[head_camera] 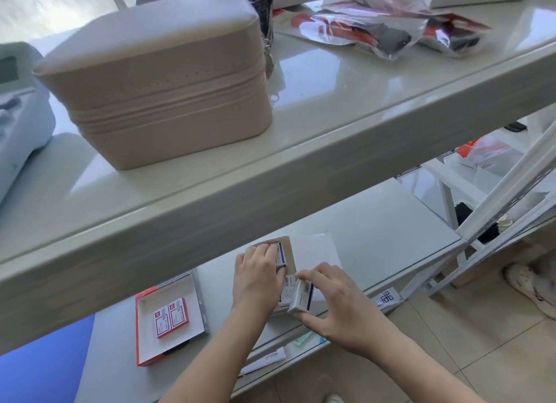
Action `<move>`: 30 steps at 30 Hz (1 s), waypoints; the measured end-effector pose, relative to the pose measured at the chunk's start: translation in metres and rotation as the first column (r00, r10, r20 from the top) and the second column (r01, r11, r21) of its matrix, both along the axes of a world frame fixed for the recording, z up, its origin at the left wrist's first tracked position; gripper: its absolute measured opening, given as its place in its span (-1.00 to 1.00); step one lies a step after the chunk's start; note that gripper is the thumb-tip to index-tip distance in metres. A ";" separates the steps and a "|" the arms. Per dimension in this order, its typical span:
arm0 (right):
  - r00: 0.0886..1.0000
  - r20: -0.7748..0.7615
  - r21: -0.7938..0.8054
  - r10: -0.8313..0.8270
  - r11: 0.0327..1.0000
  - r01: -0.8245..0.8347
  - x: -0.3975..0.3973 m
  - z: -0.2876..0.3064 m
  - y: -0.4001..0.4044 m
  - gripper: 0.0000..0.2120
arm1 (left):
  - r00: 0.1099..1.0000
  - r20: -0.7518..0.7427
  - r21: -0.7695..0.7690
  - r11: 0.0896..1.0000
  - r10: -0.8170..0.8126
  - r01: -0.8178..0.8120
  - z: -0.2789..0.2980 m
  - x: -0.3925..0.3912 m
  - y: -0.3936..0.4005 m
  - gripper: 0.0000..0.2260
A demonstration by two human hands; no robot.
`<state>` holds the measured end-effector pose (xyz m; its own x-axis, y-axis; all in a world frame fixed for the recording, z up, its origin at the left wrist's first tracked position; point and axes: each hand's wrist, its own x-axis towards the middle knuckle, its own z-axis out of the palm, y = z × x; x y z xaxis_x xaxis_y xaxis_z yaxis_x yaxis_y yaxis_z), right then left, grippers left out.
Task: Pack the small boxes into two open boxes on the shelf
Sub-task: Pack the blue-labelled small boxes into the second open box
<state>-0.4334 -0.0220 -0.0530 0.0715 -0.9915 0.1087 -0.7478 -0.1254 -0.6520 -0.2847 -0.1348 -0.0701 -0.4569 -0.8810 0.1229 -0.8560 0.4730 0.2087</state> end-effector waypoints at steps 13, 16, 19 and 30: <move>0.999 0.042 -0.011 0.006 1.000 -0.006 -0.007 -0.001 0.002 -0.48 | 0.970 -0.027 0.115 0.963 -0.241 0.242 0.005 0.005 -0.018 -0.78; 0.999 0.035 -0.014 0.006 1.000 -0.005 -0.007 -0.001 0.003 -0.46 | 0.958 -0.106 0.129 0.951 -0.267 0.280 0.015 0.005 -0.024 -0.79; 0.999 0.036 -0.014 -0.004 1.000 0.005 -0.007 -0.002 0.004 -0.46 | 0.946 -0.095 0.163 0.932 -0.311 0.323 0.016 0.003 -0.024 -0.76; 0.999 0.028 -0.012 -0.026 1.000 0.026 -0.008 -0.006 0.008 -0.46 | 0.985 -0.063 0.155 0.973 -0.160 0.168 0.006 0.007 -0.023 -0.67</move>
<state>-0.4412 -0.0142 -0.0593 0.0422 -0.9916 0.1225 -0.7327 -0.1140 -0.6709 -0.2776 -0.1574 -0.0640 -0.5938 -0.8045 0.0132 -0.7561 0.5635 0.3327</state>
